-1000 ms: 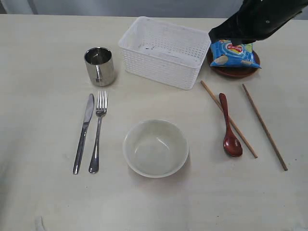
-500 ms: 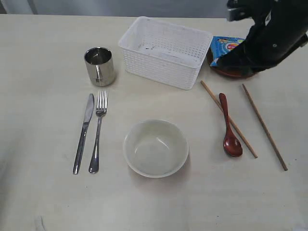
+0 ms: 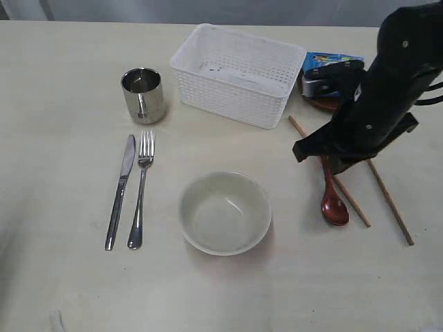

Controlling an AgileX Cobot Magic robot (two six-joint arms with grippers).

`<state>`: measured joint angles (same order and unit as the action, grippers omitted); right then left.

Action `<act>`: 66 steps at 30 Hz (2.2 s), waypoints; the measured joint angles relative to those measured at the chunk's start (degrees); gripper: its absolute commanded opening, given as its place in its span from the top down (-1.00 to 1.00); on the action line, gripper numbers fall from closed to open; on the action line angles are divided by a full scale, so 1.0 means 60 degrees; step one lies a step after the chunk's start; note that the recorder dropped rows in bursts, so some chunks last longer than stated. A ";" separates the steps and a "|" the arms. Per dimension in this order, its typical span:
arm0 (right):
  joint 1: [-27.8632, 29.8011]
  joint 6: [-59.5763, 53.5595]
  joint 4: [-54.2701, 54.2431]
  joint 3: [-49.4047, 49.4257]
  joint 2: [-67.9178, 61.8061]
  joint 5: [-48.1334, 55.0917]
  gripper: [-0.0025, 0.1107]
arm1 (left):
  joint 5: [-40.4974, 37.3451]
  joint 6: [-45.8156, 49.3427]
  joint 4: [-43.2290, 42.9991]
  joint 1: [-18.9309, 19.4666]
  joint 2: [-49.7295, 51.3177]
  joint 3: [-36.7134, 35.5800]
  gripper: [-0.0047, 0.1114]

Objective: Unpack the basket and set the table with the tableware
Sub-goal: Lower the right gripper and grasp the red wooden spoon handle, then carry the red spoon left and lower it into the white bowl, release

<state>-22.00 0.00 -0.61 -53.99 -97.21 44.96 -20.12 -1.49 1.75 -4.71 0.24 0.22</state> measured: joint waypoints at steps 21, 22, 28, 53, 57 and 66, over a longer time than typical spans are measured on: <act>0.0228 0.1585 0.0765 -0.0590 -0.1755 -0.0862 0.23 | 0.0000 0.0000 0.0000 0.0000 0.0000 0.0000 0.92; 0.0228 0.1585 0.0765 -0.0590 -0.1816 -0.0888 0.23 | 0.0000 0.0000 0.0000 0.0000 0.0000 0.0000 0.92; 0.0228 0.1254 0.0387 -0.0598 -0.2046 -0.0992 0.24 | 0.0000 0.0000 0.0000 0.0000 0.0000 0.0000 0.92; 0.0228 0.0862 0.0280 -0.0753 -0.0337 -0.0581 0.96 | 0.0000 0.0000 0.0000 0.0000 0.0000 0.0000 0.92; 0.0005 0.0847 0.0261 -0.0753 0.0390 -0.0225 0.96 | 0.0000 0.0000 0.0000 0.0000 0.0000 0.0000 0.92; -0.2840 0.0536 0.0102 -0.0753 0.1862 -0.1227 0.96 | 0.0000 0.0000 0.0000 0.0000 0.0000 0.0000 0.92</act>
<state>-39.04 3.21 0.00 -58.51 -86.04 37.60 -20.12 -1.49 1.75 -4.71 0.24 0.22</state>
